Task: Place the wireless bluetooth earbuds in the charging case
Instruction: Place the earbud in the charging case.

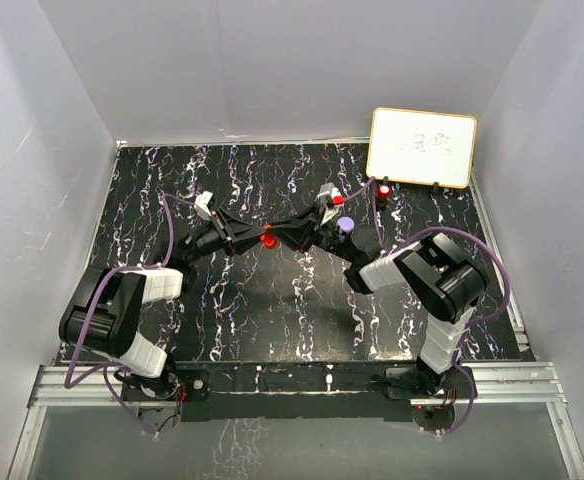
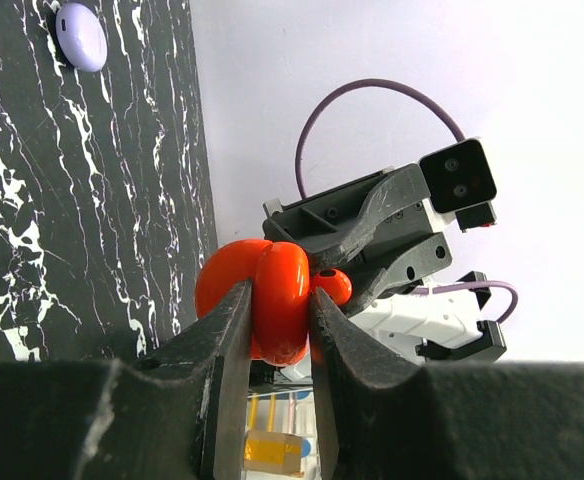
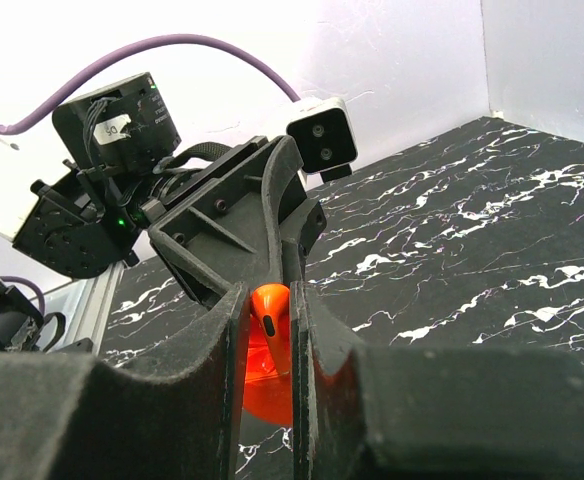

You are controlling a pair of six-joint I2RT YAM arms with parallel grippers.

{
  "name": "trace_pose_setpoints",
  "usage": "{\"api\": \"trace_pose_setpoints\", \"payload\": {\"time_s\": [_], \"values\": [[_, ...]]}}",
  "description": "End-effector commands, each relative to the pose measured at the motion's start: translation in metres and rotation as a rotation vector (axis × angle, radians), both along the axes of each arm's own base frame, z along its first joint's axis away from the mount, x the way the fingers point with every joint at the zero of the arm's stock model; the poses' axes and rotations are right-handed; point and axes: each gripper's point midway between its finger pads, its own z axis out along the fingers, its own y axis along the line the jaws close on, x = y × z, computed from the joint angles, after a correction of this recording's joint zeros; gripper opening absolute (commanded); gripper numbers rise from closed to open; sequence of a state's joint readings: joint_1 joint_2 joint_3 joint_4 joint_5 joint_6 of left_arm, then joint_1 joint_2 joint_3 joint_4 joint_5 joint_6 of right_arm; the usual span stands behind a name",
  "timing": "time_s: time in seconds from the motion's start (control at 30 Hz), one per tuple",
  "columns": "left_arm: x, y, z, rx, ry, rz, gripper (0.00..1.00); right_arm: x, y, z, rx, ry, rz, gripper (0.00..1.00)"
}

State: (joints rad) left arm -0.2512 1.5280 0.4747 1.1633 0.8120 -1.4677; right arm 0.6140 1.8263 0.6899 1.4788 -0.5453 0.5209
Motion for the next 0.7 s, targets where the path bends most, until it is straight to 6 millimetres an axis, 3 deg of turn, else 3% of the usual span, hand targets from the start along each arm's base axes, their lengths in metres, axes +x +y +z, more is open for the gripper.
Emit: {"api": "trace_pose_setpoints", "payload": {"time_s": [0.0,0.67], "values": [[-0.001,0.000,0.021,-0.029,-0.061,0.002,0.00,-0.021,-0.019,0.084,0.214,-0.332,-0.024,0.00],[-0.003,0.000,0.018,-0.066,-0.023,0.002,0.00,-0.015,-0.020,0.099,0.250,-0.351,-0.054,0.00]]}}
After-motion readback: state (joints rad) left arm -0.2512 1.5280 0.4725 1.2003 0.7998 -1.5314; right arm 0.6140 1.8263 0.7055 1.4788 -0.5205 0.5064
